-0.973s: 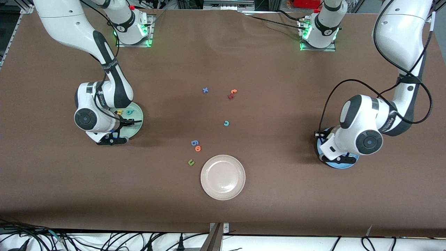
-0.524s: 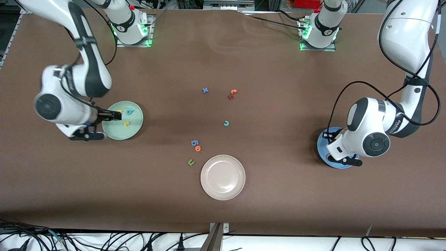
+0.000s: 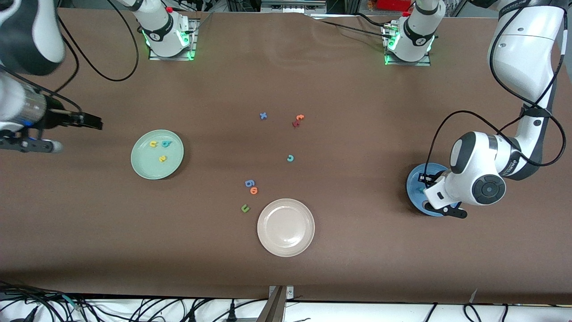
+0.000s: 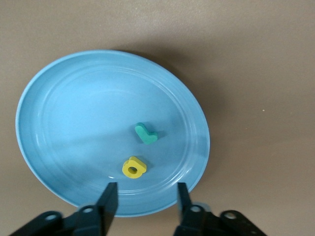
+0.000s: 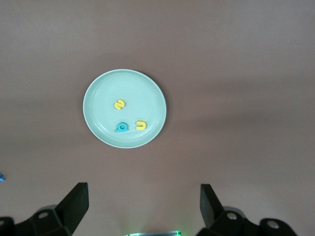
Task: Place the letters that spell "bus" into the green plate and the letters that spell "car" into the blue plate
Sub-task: 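Reach the left gripper toward the teal c among the letters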
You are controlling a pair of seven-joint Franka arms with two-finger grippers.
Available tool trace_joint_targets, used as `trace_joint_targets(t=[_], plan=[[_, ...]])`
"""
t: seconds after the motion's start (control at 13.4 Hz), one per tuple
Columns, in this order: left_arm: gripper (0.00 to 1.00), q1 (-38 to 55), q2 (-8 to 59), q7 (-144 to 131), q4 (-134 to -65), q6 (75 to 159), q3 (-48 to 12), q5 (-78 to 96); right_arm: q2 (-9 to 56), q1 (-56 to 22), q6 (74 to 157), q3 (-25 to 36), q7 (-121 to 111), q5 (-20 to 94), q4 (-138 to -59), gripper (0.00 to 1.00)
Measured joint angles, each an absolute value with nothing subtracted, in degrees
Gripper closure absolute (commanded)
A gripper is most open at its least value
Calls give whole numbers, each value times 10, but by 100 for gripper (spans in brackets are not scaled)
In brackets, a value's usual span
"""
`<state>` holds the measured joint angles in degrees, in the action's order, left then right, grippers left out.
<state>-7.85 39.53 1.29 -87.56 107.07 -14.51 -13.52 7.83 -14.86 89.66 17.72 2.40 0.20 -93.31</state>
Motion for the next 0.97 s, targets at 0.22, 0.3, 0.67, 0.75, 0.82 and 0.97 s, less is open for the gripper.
trace_joint_targets(t=[0.22,0.3,0.67,0.75,0.82,0.97], plan=[[0,-76,395,-37,-874,1074,-160,-114,76,-149,890,185,24,-4,-912,1],[0,-71,395,-66,-874,1077,-171,-101,76,-149,890,184,24,-16,-911,2],[0,-24,394,-270,-875,1102,-262,-67,78,-154,896,170,38,-39,-912,2],[0,-5,394,-309,-875,1111,-272,-67,78,-155,906,165,41,-39,-913,2],[0,21,394,-348,-877,1130,-274,-67,78,-152,917,160,42,-39,-913,2],[0,74,396,-426,-884,1185,-274,-67,78,-117,924,118,42,-39,-914,2]])
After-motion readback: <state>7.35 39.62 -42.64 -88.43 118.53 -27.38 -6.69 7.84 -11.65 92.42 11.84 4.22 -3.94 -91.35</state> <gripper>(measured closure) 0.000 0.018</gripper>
